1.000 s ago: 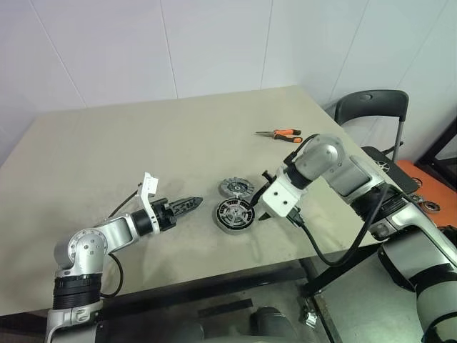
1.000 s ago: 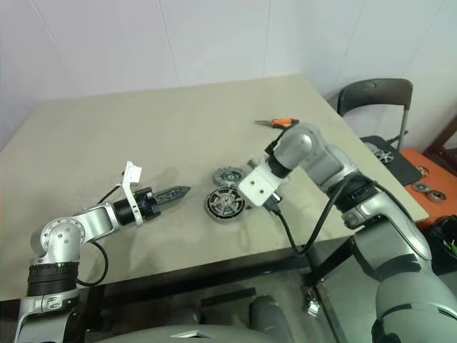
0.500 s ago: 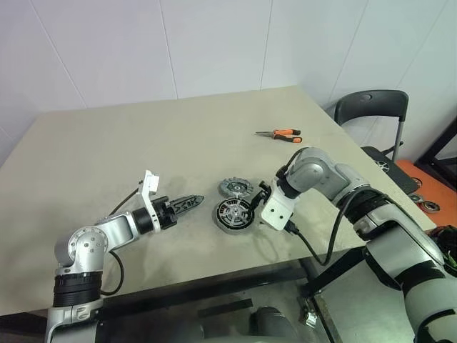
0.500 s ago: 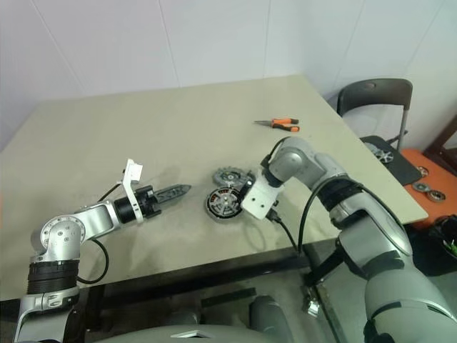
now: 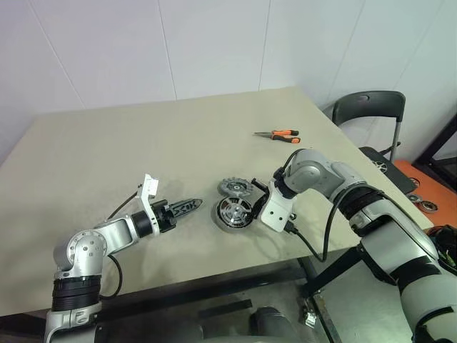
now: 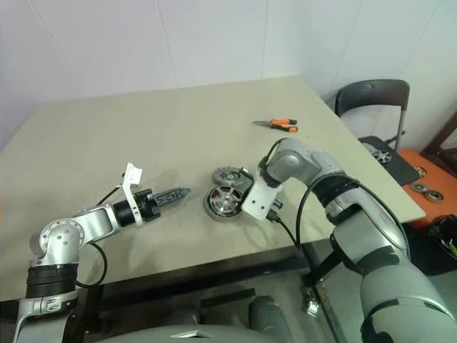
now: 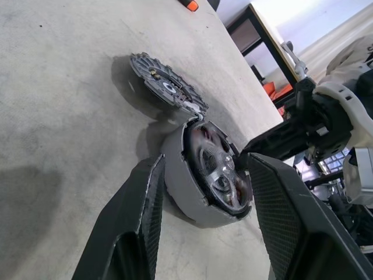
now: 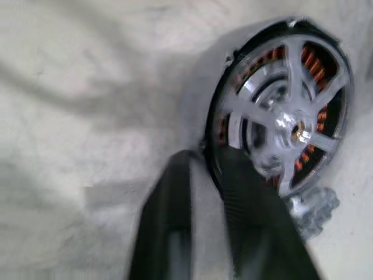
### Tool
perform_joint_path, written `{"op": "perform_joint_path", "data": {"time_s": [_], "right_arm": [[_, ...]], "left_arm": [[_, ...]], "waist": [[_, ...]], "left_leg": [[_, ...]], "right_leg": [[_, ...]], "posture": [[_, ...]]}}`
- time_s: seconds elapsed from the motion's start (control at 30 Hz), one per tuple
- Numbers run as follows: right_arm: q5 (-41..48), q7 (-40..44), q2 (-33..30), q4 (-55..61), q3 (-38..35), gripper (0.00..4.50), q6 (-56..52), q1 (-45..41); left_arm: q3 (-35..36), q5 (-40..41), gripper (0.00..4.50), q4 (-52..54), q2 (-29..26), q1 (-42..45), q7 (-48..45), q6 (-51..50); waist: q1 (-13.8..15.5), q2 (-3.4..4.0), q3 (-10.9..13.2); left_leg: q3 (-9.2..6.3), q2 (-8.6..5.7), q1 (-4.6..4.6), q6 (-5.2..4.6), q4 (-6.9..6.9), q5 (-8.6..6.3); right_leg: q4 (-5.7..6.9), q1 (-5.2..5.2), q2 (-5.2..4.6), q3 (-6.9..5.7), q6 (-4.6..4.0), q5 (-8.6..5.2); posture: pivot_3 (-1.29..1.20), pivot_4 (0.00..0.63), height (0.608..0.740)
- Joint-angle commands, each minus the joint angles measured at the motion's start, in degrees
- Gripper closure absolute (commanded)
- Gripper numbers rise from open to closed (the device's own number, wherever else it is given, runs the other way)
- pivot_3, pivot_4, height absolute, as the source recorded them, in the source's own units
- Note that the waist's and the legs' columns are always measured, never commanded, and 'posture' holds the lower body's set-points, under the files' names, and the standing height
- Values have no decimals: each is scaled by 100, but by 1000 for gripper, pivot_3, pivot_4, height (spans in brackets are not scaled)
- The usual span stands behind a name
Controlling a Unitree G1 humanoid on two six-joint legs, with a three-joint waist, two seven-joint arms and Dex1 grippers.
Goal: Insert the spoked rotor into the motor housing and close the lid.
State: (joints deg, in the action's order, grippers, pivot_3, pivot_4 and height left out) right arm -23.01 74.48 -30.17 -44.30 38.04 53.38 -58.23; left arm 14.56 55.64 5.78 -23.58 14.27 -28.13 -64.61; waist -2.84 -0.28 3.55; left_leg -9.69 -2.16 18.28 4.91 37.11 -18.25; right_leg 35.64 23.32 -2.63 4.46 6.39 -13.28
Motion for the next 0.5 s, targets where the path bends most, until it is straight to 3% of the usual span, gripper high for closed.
{"op": "perform_joint_path", "data": {"time_s": [0.03, 0.33, 0.43, 0.5], "right_arm": [[-11, -118, 73, 35, -22, 4466, 7, -99], [487, 602, -16, 602, -134, 4466, -803, 34], [1468, 1577, -378, 1682, -16, 4466, -2742, 179], [2133, 1802, -728, 2404, 272, 4466, -4043, 174]], "left_arm": [[87, 94, 2110, 197, -12, 67, 6, 33], [34, 78, 2110, 169, 55, 101, 33, 41], [25, 49, 2110, 83, 37, 140, -1, 57], [12, 24, 2110, 19, 32, 169, -26, 74]], "waist": [[-9, 0, 0], [21, 0, 0], [45, 1, 1], [67, 2, 1]], "left_leg": [[1, 0, 0, 1, 1, 1], [-2, -1, -2, 5, 4, 4], [-5, -1, 4, 5, 3, 4], [-8, -2, 14, 5, 6, 4]], "right_leg": [[5, 2, 0, 1, -1, 1], [19, 4, 0, 1, -2, 1], [15, 7, -1, -1, -2, 0], [12, 13, -4, -3, -2, 0]], "posture": [[0, 0, 740], [0, 0, 740], [0, 0, 740], [0, 0, 740]]}}
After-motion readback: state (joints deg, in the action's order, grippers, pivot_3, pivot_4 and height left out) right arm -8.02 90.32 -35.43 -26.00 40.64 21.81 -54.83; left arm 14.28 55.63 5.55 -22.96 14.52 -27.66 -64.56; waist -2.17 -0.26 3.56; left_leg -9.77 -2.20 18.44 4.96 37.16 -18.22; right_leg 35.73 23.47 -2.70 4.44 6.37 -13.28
